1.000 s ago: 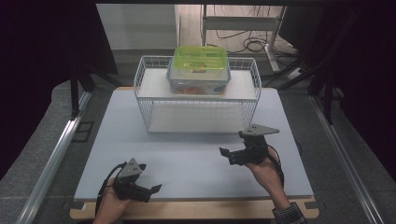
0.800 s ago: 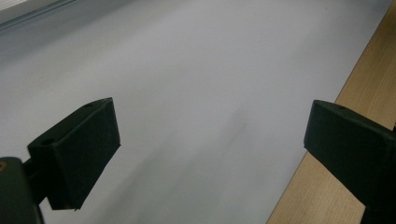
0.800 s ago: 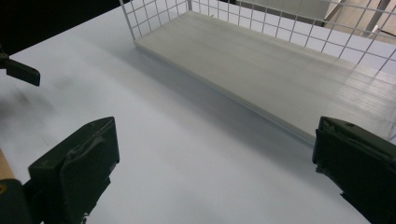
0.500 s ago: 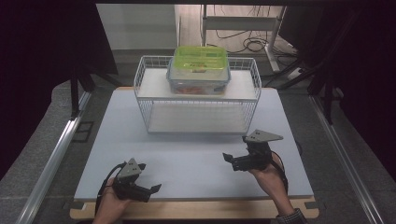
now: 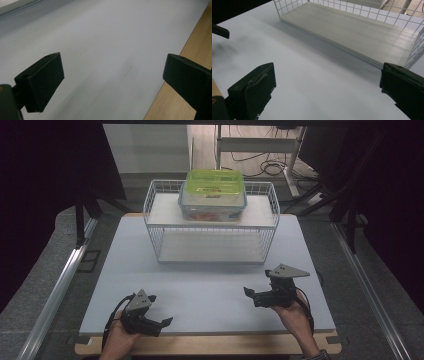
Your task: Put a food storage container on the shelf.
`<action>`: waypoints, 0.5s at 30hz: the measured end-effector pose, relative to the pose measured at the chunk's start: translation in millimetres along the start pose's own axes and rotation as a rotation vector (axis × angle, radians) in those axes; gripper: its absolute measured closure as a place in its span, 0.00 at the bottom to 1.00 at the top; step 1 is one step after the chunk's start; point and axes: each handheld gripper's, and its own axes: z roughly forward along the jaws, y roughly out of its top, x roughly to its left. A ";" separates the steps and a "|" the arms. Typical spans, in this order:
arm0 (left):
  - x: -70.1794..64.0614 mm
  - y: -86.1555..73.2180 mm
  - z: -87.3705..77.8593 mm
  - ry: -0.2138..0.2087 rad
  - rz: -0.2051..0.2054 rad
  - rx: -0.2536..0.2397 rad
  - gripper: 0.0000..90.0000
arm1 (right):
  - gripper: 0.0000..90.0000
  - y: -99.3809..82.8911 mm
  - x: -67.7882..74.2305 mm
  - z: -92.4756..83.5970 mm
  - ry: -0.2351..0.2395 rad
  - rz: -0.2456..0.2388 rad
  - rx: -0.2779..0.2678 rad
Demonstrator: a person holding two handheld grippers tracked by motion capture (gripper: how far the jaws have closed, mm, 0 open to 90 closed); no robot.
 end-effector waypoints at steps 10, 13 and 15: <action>0.1 -0.2 0.2 0.001 0.002 0.001 0.03 | 0.01 -15.1 -4.0 -2.1 -0.025 -0.001 0.008; 0.1 -0.2 0.5 0.001 0.003 0.003 0.03 | 0.01 -20.5 -5.1 -2.5 -0.031 -0.003 0.012; -0.1 -0.2 0.7 0.000 0.003 0.004 0.03 | 0.01 -23.9 -5.6 -2.9 -0.038 -0.005 0.016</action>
